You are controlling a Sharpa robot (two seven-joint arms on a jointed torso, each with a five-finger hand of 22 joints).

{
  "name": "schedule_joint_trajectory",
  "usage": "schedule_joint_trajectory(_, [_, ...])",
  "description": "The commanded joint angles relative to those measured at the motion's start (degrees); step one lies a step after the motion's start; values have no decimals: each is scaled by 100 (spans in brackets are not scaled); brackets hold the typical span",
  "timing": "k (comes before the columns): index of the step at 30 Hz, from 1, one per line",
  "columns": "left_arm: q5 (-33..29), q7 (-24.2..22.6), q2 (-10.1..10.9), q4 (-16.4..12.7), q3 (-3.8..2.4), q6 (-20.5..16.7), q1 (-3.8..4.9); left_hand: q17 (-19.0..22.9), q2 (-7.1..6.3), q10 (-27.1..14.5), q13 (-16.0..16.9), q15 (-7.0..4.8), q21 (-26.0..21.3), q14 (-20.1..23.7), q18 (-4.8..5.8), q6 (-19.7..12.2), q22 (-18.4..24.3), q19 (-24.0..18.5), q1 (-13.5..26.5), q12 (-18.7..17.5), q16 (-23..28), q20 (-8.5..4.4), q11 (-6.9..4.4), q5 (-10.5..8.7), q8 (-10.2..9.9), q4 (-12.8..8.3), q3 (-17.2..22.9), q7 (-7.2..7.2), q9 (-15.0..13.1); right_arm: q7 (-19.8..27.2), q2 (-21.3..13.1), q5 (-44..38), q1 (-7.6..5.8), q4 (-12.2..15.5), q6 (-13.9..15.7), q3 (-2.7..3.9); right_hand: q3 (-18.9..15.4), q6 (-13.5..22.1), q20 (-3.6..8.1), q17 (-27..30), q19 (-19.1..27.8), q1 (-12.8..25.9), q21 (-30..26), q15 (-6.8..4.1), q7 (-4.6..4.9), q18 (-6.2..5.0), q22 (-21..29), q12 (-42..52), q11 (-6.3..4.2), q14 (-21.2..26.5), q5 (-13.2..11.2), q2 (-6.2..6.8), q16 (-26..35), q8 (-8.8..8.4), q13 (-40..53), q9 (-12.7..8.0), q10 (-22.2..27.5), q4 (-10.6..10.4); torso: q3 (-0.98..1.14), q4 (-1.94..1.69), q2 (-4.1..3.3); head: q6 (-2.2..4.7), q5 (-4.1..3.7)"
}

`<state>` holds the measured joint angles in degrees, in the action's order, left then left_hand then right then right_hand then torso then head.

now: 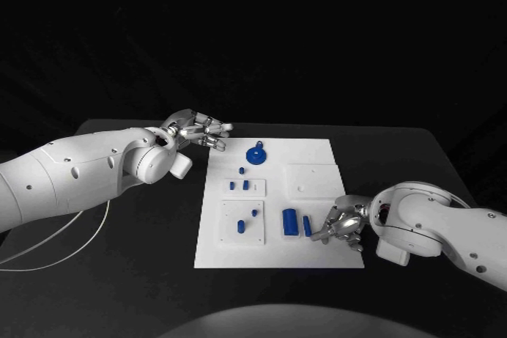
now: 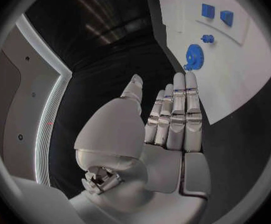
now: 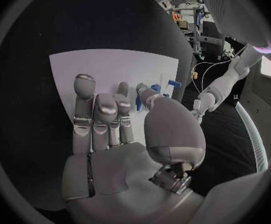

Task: Assemble the parts on the task board

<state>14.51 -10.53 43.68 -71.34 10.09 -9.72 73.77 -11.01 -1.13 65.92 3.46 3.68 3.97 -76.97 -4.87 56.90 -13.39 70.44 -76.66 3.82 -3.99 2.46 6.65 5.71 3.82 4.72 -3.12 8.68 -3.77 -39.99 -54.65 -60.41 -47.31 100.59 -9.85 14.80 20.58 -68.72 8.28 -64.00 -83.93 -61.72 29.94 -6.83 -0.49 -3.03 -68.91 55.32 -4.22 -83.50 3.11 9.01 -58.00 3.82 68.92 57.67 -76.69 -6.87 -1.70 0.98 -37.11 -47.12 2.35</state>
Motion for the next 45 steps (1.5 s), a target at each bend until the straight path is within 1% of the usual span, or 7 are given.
schedule_joint_trajectory(1, [15, -6, 0, -18, -3, 84, -4, -5, -11, -37, 9, 5, 38, 36, 101, -54, 6, 22, 7, -5, -12, 22, -8, -29, -18, 14, 24, -5, -4, 25, 19, -29, 10, -21, 53, -4, 22, -45, 19, -8, -268, 54, 25, -27, -15, 24, 9, 0, -1, -25, -32, -4, 0, -6, 10, 9, -31, -23, 2, 2, -3, -16, 11])
schedule_joint_trajectory(7, [25, 12, 4, -19, -1, 95, -4, -5, -11, -37, 9, 5, 38, 36, 101, -54, 6, 22, 7, -5, -12, 22, -8, -29, -18, 14, 24, -5, -4, -8, 49, -17, 10, -39, 36, -4, 90, -41, 15, -6, -266, 58, 26, -25, -21, 23, 14, -3, -3, -26, -24, -44, 2, -9, 8, 23, -31, -18, -1, 4, 2, -26, 7])
schedule_joint_trajectory(18, [34, 40, 1, -16, 1, 118, -4, -4, -4, -38, 9, 5, 38, 38, 102, -54, 6, 21, -4, -6, -11, 22, -7, -24, -16, -1, 23, -6, -5, -126, 102, -10, 13, -96, -156, -5, 193, -11, -3, 31, -262, 46, 22, -18, -28, 6, 24, 17, -3, -20, 169, -148, -14, -13, -17, -28, -7, 372, -1, 0, 3, -30, 1])
schedule_joint_trajectory(27, [46, 52, 4, -15, 2, 129, -4, -4, -1, -39, 8, 4, 38, 38, 101, -56, 6, 21, -14, -6, -11, 21, -7, -22, -17, -15, 19, -4, -4, -7, 98, 23, 21, -67, -231, -5, -263, -46, -1, 45, -261, -125, 19, -19, -30, 11, 20, 31, -5, -12, 695, -133, -28, -13, -35, -198, 1, 806, 2, 7, 1, -31, 5])
schedule_joint_trajectory(29, [50, 53, 5, -16, 2, 132, -4, -4, -1, -39, 8, 4, 38, 38, 101, -56, 6, 21, -14, -6, -11, 21, -7, -22, -17, -15, 19, -4, -4, 61, 96, 39, 23, -51, -216, -4, -446, -62, 1, 43, -261, -191, 33, -21, -31, 13, 12, 44, -4, -12, 1173, -50, -33, -14, -28, -223, -4, 856, 3, 7, 1, -27, 3])
schedule_joint_trajectory(30, [52, 54, 6, -16, 2, 134, -4, -4, 1, -39, 8, 4, 38, 37, 101, -54, 6, 21, -17, -6, -11, 21, -7, -17, -17, -20, 18, -5, -5, 107, 93, 54, 24, -41, -213, -4, -784, -73, 0, 38, -260, -308, 44, -24, -30, 14, 4, 50, 2, -12, 1420, -123, -39, -16, -25, -268, -4, 922, 2, 8, 1, -29, 2])
schedule_joint_trajectory(45, [57, 46, 14, -22, 3, 134, -4, -4, 1, -39, 8, 4, 38, 37, 101, -54, 6, 21, -17, -6, -11, 21, -7, -17, -17, -21, 18, -5, -5, 369, 85, 143, 28, -12, -84, 36, -1161, -102, 0, 40, -264, -438, 46, -20, -28, 11, -11, 64, -5, -10, 1398, -190, -41, -12, -23, -347, -12, 820, -1, 3, 2, -10, -5])
